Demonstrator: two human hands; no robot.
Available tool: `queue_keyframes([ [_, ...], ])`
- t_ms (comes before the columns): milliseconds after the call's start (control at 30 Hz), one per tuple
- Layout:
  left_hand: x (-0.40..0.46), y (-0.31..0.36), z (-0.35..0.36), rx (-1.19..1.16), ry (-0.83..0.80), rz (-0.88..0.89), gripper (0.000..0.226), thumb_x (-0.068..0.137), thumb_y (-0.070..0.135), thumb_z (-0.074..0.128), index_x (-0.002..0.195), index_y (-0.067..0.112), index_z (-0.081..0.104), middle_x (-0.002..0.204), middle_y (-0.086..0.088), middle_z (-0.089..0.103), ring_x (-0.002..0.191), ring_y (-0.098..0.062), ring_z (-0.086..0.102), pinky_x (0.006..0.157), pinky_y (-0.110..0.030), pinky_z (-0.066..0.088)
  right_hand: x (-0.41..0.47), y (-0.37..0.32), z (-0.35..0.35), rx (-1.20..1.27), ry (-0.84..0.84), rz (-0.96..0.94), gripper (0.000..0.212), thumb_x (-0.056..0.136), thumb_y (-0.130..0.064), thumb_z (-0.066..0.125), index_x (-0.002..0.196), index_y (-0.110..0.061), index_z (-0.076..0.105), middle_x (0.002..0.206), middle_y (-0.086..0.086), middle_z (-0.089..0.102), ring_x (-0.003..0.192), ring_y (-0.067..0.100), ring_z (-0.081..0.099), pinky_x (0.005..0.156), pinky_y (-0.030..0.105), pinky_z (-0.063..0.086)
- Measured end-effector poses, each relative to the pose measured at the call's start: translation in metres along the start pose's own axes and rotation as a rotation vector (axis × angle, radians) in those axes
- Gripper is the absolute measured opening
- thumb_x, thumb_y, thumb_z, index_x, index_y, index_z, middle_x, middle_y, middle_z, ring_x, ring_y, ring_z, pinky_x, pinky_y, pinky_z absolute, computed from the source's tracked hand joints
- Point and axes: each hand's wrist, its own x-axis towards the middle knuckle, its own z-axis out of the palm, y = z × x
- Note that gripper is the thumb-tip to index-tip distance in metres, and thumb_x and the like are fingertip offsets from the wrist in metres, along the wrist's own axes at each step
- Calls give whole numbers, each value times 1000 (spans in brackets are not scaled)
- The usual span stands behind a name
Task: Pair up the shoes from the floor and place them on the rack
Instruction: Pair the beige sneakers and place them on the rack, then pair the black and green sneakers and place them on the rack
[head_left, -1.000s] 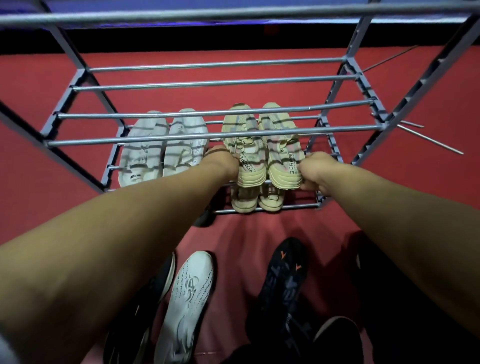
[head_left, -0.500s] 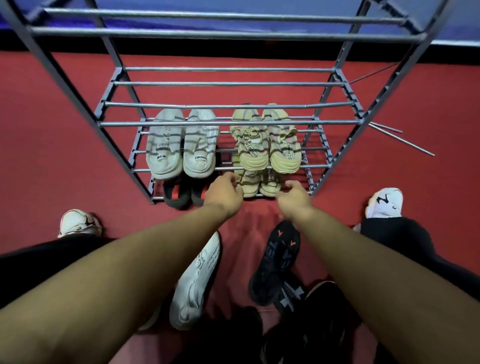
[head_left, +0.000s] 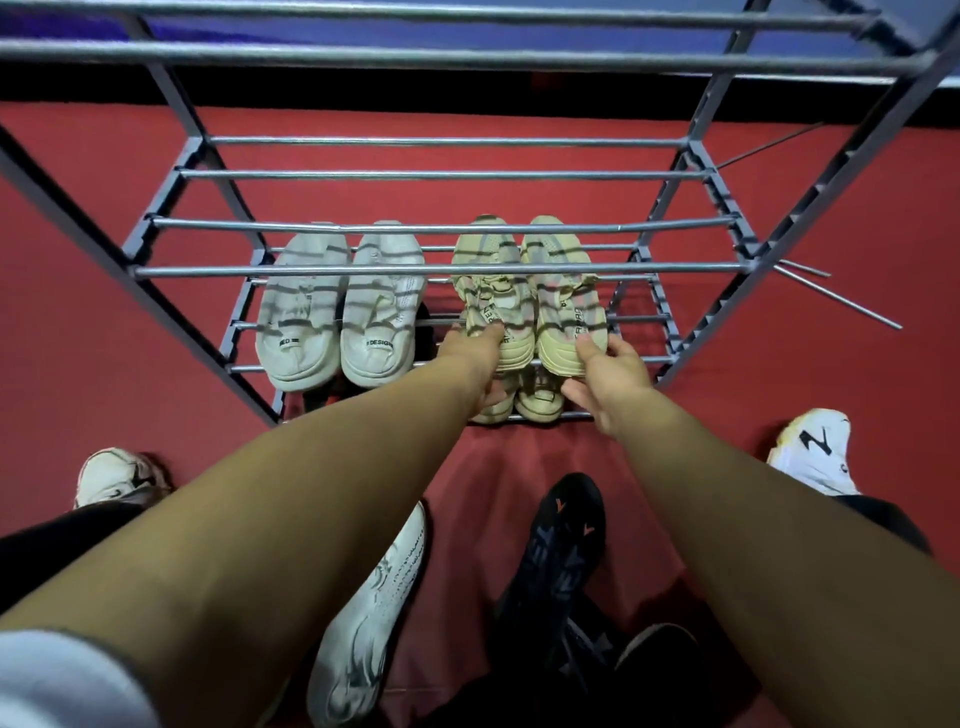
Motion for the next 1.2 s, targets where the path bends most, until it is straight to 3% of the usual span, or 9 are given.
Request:
queue_keyframes([
  [100,8,-5,-3,95,14,18,44,92,39,54,132,22,45,93,-6,65,46,-17,64,49,-31,57,3,7,1,31,8,-23,57,89,-34,66,142,-28,44,130,-3,58,86,16,67,76,28,60],
  [333,14,-4,-16,220,-7,72,37,94,43,50,121,17,51,83,-10,62,57,-18,57,53,-31,53,0,3,-5,-114,-63,-1,53,89,-36,65,137,-26,45,126,5,61,91,20,67,62,29,61],
  [533,-11,-31,-24,289,32,145,51,94,53,36,136,25,41,110,-13,67,72,-28,63,58,-33,53,-42,25,-32,-327,-56,29,65,96,-32,56,151,-24,24,102,5,56,85,27,65,61,37,59],
  [633,-21,-86,-38,353,114,277,43,89,44,42,125,22,52,119,-18,64,104,-45,63,88,-57,52,-70,70,-49,-400,-59,76,57,94,-26,60,145,-25,35,107,8,58,85,25,61,59,37,56],
  [733,-44,-140,-52,417,-11,245,33,93,20,46,124,15,55,100,-16,65,77,-35,62,80,-47,54,-86,117,-59,-499,-84,110,58,87,-28,67,140,-31,43,113,5,60,93,27,63,55,36,56],
  [800,-63,-164,-60,505,-75,175,37,92,10,46,127,13,56,101,-14,65,81,-29,63,77,-35,52,-99,141,-63,-533,-93,113,59,83,-28,71,136,-33,46,116,3,61,94,27,63,62,39,58],
  [933,-78,-207,-63,655,-87,55,37,93,19,55,128,7,51,118,-20,66,112,-37,62,100,-40,47,-129,184,-88,-677,-30,61,58,77,-29,76,130,-22,53,123,5,65,110,27,63,98,41,50],
  [1067,-94,-237,-49,585,-128,-33,30,93,22,60,118,9,50,121,-9,61,119,-24,57,108,-36,41,-153,210,-112,-912,2,136,49,81,-35,71,125,-23,56,124,4,63,108,28,62,95,37,50],
  [1200,-107,-266,-37,526,-143,-126,39,94,25,58,128,9,47,116,-19,63,96,-34,65,84,-37,50,-147,212,-110,-1066,-53,85,54,80,-37,71,130,-28,53,131,8,54,120,31,54,99,39,47],
])
